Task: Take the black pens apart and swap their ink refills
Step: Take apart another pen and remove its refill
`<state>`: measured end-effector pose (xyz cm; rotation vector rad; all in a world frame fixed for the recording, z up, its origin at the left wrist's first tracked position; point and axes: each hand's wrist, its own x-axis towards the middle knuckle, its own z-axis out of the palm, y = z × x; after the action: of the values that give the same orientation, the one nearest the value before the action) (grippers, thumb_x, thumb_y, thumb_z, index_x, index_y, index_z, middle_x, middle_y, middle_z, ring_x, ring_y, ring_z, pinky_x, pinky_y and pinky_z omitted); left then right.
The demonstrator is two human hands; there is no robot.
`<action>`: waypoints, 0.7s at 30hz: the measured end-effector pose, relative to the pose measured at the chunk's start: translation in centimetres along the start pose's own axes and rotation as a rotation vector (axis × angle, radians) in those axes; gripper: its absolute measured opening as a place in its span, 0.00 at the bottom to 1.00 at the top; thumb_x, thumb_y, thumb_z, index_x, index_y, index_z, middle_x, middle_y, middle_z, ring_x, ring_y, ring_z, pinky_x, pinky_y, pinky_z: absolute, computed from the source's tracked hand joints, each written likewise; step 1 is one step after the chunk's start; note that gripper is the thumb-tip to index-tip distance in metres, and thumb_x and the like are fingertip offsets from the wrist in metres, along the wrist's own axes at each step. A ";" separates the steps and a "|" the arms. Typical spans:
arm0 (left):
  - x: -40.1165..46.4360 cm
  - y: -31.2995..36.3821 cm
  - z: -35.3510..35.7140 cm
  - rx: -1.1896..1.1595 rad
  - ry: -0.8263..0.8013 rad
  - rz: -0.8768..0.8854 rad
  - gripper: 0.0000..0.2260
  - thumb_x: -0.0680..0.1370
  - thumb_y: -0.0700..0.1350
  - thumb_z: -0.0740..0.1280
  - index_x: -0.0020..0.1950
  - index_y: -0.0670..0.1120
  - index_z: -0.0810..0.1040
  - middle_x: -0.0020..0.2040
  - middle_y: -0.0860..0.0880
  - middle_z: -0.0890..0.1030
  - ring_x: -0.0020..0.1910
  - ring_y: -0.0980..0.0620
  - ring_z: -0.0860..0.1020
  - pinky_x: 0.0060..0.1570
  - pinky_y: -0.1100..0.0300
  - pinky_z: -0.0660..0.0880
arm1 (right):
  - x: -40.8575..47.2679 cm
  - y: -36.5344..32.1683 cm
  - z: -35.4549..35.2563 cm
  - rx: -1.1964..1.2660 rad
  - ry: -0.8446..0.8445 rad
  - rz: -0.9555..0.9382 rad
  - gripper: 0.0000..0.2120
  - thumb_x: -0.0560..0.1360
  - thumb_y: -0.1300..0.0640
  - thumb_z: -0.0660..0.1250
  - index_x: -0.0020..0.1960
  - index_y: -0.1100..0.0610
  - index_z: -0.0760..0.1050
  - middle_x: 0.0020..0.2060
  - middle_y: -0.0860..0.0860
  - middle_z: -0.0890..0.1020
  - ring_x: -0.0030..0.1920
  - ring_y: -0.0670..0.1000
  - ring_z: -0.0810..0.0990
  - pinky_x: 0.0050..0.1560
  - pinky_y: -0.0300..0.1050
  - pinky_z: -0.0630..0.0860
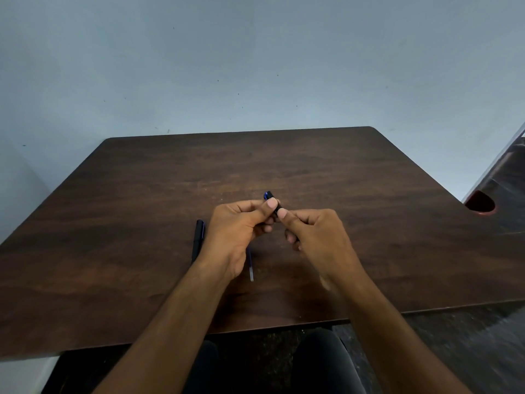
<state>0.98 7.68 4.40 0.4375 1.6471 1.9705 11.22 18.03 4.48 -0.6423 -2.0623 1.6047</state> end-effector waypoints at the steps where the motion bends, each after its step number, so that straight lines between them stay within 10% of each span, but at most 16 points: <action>1: 0.0 0.0 0.1 0.007 0.010 0.002 0.12 0.66 0.49 0.75 0.45 0.43 0.87 0.41 0.44 0.86 0.39 0.53 0.81 0.41 0.62 0.77 | 0.0 0.0 0.1 0.005 0.013 -0.017 0.17 0.80 0.51 0.68 0.42 0.64 0.84 0.23 0.51 0.73 0.23 0.44 0.66 0.25 0.35 0.64; 21: 0.0 0.2 -0.7 0.064 0.073 -0.018 0.05 0.71 0.42 0.74 0.43 0.40 0.86 0.38 0.43 0.86 0.34 0.54 0.80 0.37 0.63 0.78 | 0.0 -0.3 1.3 0.075 0.072 -0.009 0.11 0.77 0.52 0.71 0.39 0.53 0.86 0.15 0.44 0.70 0.16 0.41 0.64 0.21 0.26 0.65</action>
<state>0.52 7.10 4.43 0.3768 1.7572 1.9467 10.40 17.03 4.45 -0.6537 -1.9411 1.6217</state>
